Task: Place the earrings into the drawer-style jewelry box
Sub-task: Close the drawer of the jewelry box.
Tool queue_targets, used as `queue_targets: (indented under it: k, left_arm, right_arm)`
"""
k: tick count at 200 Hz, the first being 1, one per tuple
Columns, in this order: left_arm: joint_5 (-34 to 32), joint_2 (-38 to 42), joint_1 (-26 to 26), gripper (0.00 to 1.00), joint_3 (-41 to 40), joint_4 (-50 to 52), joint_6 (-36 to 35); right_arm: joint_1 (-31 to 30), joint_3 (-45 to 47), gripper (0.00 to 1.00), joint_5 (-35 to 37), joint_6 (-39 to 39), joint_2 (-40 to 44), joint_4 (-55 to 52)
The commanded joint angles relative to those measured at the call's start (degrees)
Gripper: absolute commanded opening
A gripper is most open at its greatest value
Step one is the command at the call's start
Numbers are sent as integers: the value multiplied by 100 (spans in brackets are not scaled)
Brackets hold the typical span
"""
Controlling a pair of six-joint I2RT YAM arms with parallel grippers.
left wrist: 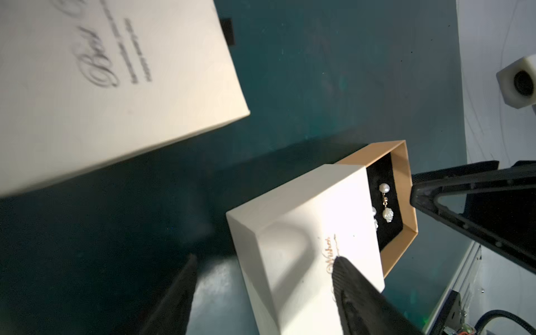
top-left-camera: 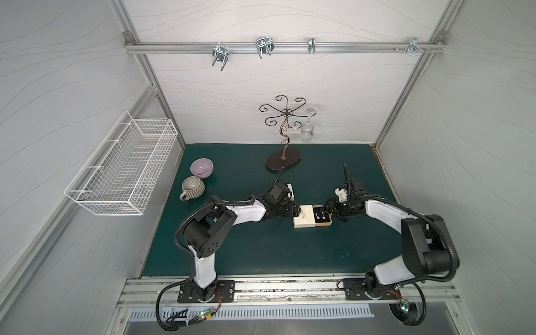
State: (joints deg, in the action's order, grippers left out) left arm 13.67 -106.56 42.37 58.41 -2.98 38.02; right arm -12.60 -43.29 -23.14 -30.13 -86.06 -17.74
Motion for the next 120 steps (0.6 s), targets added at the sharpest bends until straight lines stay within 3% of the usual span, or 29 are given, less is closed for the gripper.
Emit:
queue_targets:
  k: [1,44,120]
  left_arm:
    - [170,-154,80,73,300,-279,179]
    - [342,-394,190,64,481,-502,323]
    - [422,-643,355,60,829,-628,511]
  right_arm:
    - [-3,60,63,-415,-151,-163,342]
    - [-217,-39,63,-425,-230,-336,426]
    - [-461,-145,64,-367,-489,-371,568]
